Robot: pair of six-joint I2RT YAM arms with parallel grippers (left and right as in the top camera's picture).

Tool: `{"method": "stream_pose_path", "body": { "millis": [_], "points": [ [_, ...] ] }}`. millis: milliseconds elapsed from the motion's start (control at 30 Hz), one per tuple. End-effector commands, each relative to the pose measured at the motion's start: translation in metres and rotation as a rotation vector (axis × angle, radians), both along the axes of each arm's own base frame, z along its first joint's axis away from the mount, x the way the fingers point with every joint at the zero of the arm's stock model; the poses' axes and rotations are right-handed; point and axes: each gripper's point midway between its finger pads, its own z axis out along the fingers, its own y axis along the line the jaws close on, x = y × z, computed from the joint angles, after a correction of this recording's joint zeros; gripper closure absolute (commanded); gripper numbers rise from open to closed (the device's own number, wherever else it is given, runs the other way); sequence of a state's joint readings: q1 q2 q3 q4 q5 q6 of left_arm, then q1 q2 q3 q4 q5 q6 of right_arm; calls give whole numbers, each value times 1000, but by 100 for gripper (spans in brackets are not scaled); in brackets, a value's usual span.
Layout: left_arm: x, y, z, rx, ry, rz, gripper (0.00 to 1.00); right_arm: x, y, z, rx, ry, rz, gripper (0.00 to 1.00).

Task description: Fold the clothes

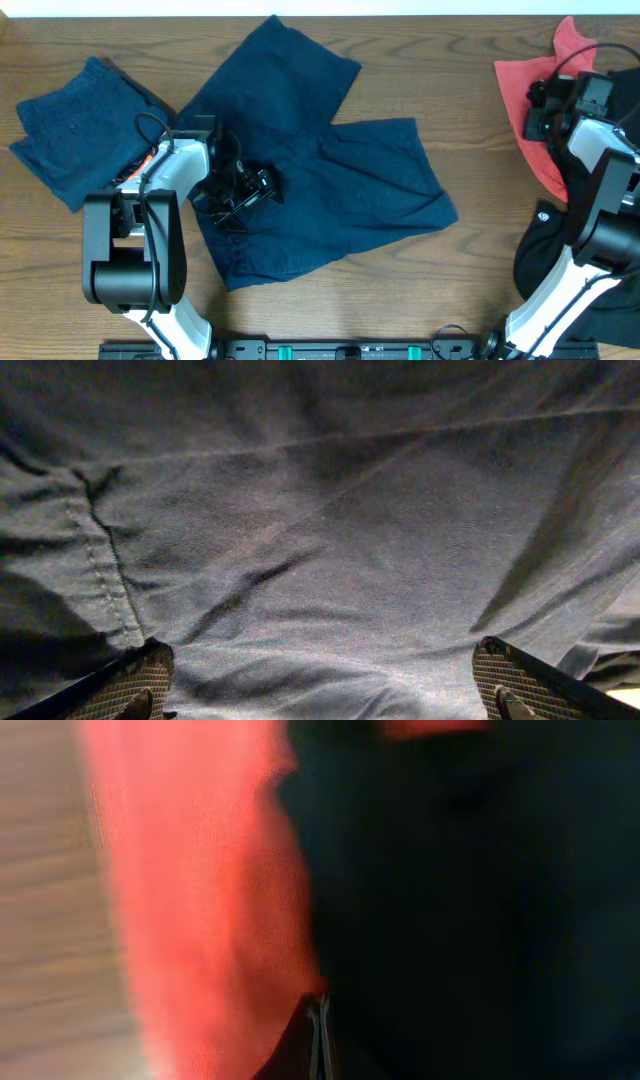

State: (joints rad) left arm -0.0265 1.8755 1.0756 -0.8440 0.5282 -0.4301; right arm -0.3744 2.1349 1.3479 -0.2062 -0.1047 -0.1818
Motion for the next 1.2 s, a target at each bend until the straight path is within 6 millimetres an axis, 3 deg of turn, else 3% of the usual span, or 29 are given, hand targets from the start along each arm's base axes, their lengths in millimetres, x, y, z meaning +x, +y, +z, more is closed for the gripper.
{"method": "stream_pose_path", "body": {
  "millis": [0,167,267,367,467,533,633,733,800,933,1067,1167],
  "points": [
    [-3,37,-36,188,4,-63,2,-29,-53,-31,-66,87,-150,99],
    [-3,32,-34,160,3,-57,2,-63,-129,-27,-135,88,-373,98],
    [-3,32,-34,160,4,-57,2,-86,-167,-18,-122,77,-500,89],
    [-2,32,-34,160,3,-57,2,-93,-180,-10,-38,50,-549,91],
    [-2,32,-34,160,3,-58,2,-77,-169,7,73,-8,-476,88],
    [-3,32,-34,160,3,-58,2,-58,-151,26,142,-61,-389,83],
    [-3,32,-34,160,3,-58,2,-21,-100,67,255,-162,-174,78],
    [-3,32,-34,160,3,-58,2,3,-32,101,335,-217,44,67],
    [-3,32,-34,160,4,-58,2,10,16,110,357,-192,155,55],
    [-10,32,-33,160,35,-61,2,7,111,96,370,-46,332,42],
    [-20,33,-30,161,77,-72,2,-14,169,50,272,178,391,41],
    [-27,34,-29,159,96,-92,2,-21,213,24,254,248,477,41]
  ]
}}
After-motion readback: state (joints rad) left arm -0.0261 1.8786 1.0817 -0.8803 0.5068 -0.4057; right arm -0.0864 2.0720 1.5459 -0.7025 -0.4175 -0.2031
